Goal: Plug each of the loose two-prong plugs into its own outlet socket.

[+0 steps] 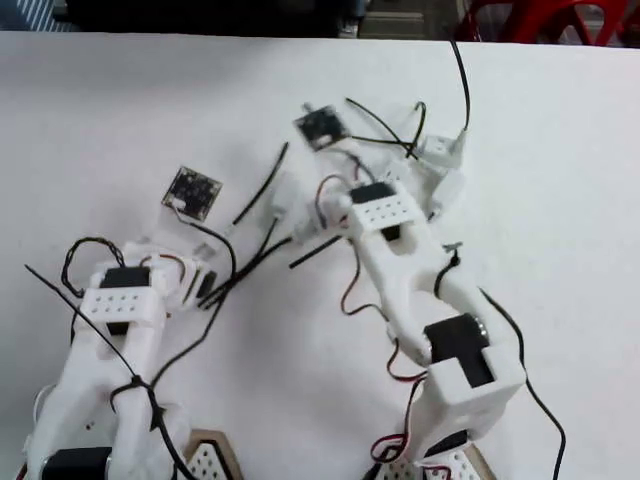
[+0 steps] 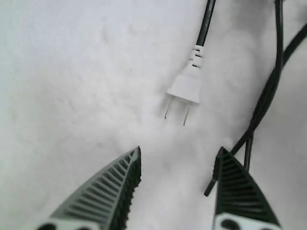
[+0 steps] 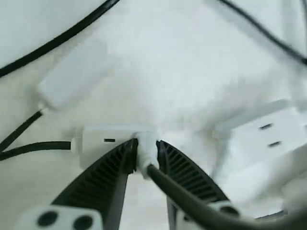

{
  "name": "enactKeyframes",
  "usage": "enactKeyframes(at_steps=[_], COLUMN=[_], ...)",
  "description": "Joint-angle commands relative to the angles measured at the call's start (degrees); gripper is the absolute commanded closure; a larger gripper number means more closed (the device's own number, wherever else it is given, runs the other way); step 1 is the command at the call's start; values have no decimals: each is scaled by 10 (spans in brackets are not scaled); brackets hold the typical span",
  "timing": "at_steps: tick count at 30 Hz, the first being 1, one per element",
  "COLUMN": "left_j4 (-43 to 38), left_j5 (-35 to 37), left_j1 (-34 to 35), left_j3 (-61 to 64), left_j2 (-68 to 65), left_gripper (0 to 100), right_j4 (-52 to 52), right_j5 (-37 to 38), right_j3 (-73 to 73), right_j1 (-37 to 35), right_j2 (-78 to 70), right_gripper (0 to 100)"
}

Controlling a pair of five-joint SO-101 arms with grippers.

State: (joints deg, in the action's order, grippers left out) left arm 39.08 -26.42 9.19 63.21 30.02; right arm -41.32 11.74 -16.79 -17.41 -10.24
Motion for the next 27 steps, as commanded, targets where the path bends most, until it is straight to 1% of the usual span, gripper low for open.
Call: enactKeyframes(at_steps=[1,6,9,11,13,16,20,23,27], left_j4=[-11,-13,-13,-16,-36,-64,-68,-70,-70], left_j5=[8,8,12,48,84,122,180,199,201], left_j1=[4,4,18,42,73,126,186,204,204], left_j3=[-3,-3,-4,-8,-8,-11,-28,-29,-29], left_j2=[21,21,21,24,26,26,26,26,26], left_gripper=[747,747,747,745,745,745,745,745,745], right_j4=[15,5,-49,-102,-156,-223,-275,-297,-305], right_j5=[4,4,0,-1,-1,-4,-74,-125,-223], right_j3=[84,193,245,274,302,324,327,327,326], right_j1=[56,107,108,102,87,52,-12,-69,-148], right_j2=[-13,-92,-112,-111,-101,-72,-19,8,6], right_gripper=[981,975,909,852,829,829,829,829,829])
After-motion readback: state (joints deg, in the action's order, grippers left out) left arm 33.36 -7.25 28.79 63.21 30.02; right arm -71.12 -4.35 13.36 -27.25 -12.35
